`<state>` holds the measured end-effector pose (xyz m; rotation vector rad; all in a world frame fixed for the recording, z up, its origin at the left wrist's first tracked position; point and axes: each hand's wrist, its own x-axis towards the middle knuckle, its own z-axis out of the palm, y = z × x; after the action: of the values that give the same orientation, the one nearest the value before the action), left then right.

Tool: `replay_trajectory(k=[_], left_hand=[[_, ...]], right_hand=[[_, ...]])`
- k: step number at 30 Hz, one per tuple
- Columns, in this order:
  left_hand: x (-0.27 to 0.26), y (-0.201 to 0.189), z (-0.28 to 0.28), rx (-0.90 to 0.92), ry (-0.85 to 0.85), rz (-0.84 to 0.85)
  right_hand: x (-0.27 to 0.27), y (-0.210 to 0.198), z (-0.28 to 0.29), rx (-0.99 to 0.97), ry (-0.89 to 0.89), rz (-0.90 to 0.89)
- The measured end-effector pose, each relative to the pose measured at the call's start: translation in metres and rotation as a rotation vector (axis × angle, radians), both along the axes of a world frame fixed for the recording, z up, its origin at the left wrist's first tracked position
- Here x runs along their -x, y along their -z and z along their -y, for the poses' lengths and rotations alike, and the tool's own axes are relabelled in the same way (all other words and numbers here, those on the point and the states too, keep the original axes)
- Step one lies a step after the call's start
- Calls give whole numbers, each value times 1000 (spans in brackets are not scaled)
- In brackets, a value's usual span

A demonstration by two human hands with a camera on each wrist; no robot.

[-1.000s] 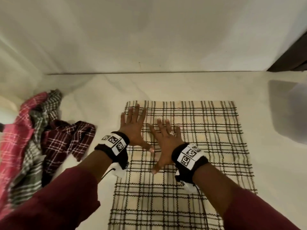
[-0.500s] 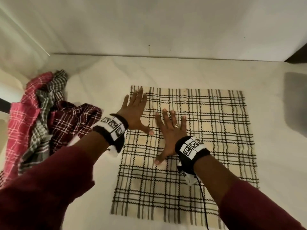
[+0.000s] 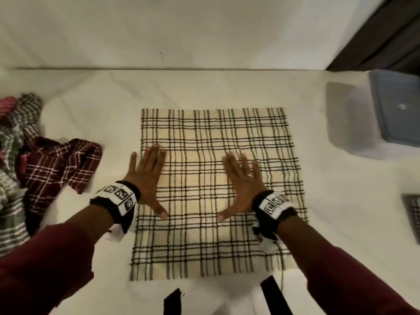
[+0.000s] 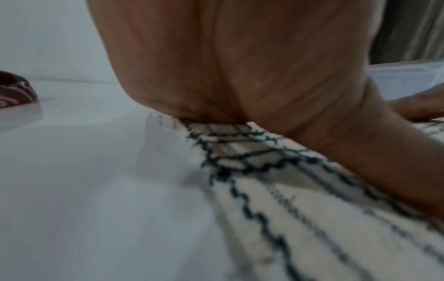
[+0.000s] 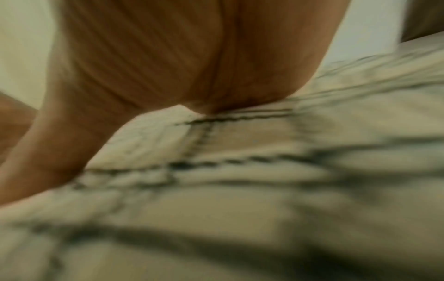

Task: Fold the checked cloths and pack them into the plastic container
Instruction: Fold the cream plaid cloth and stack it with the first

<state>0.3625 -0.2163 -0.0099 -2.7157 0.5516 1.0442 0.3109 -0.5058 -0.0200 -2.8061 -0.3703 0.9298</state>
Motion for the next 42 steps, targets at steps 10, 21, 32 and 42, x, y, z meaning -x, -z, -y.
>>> replay_trajectory(k=[10,21,32,42], left_hand=[[84,-50,23,36,49,120],[200,2,-15,172,-187,-76],[200,22,-19,317,-217,-38],[259,-6,-14,580,-177,57]], right_hand=[[86,-24,-13,-44,140,12],[151,0,-103,-39,-134,-15],[226,-2,45,194,654,38],[255,3,-10,-76,292,102]])
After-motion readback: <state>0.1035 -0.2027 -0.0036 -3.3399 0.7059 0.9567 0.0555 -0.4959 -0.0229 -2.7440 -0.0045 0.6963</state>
